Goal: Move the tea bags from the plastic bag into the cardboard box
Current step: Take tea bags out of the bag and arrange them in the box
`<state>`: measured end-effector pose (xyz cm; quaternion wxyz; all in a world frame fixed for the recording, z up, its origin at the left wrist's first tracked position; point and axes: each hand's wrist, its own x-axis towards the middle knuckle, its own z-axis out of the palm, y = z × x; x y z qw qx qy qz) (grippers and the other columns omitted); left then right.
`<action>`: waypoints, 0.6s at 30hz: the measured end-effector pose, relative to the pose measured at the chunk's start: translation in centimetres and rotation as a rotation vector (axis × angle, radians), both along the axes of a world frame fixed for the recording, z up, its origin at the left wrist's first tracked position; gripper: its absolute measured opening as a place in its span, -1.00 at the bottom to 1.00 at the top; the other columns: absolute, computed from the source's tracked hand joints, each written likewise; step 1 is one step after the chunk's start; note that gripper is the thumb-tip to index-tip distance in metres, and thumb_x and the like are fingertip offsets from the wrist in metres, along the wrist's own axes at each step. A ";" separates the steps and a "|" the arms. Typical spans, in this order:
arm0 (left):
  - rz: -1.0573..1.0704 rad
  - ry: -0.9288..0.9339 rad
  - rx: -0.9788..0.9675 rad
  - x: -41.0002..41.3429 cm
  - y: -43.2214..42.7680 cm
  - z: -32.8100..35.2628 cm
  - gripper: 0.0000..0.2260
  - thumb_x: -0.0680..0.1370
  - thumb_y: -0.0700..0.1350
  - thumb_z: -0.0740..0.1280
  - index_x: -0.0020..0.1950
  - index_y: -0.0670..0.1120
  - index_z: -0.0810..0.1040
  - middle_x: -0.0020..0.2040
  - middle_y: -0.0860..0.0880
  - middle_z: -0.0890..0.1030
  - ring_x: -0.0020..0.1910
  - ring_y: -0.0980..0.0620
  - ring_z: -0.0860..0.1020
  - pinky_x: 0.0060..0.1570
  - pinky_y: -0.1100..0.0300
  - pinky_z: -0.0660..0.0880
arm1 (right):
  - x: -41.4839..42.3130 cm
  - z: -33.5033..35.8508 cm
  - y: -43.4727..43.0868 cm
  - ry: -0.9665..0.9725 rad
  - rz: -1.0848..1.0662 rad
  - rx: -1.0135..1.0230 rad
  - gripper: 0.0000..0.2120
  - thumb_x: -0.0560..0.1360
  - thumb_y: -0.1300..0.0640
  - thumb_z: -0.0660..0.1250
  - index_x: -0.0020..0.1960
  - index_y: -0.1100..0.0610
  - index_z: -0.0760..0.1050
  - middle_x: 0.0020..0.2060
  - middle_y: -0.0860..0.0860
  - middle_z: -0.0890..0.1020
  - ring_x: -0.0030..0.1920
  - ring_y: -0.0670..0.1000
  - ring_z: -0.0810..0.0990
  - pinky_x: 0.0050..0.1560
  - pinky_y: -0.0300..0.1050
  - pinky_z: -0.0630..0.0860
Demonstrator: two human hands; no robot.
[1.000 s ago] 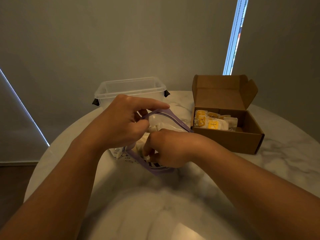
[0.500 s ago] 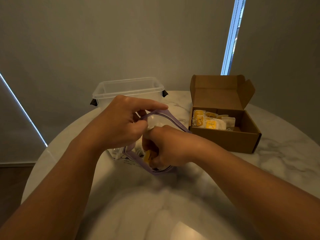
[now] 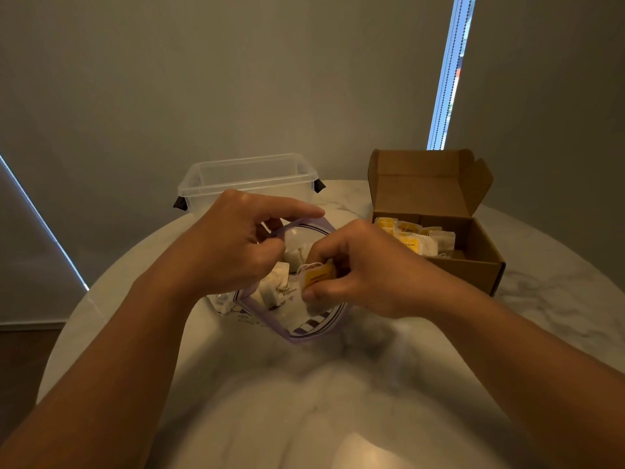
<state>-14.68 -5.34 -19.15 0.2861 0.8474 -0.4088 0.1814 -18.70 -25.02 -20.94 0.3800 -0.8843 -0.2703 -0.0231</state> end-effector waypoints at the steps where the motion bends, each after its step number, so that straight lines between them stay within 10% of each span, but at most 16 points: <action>1: 0.002 0.002 -0.001 0.0 0.0 0.0 -0.53 0.39 -0.21 0.23 0.25 0.07 0.60 0.03 0.27 0.59 -0.12 0.23 0.60 -0.16 0.33 0.57 | -0.2 0.5 -0.6 0.024 0.009 0.047 -0.89 0.39 0.17 0.52 -0.09 0.10 0.67 -0.22 -0.05 0.71 -0.16 -0.10 0.69 -0.08 -0.08 0.66; 9: -0.003 0.012 -0.010 0.2 0.0 -0.3 -0.53 0.40 -0.21 0.24 0.26 0.09 0.60 0.00 0.22 0.63 -0.14 0.17 0.61 -0.20 0.24 0.62 | 0.7 3.9 -7.4 -0.008 -0.139 0.355 -0.76 0.27 0.16 0.52 -0.08 0.17 0.65 -0.16 0.06 0.71 -0.08 0.05 0.69 -0.02 -0.09 0.63; 18: -0.005 0.018 -0.019 0.3 -0.1 -0.3 -0.54 0.40 -0.18 0.25 0.24 0.16 0.58 0.04 0.20 0.65 -0.11 0.18 0.62 -0.16 0.21 0.63 | 5.3 0.3 -10.9 -0.046 -0.543 0.075 -0.83 0.35 0.17 0.55 -0.07 0.09 0.65 -0.20 -0.03 0.68 -0.17 -0.03 0.67 -0.29 -0.23 0.61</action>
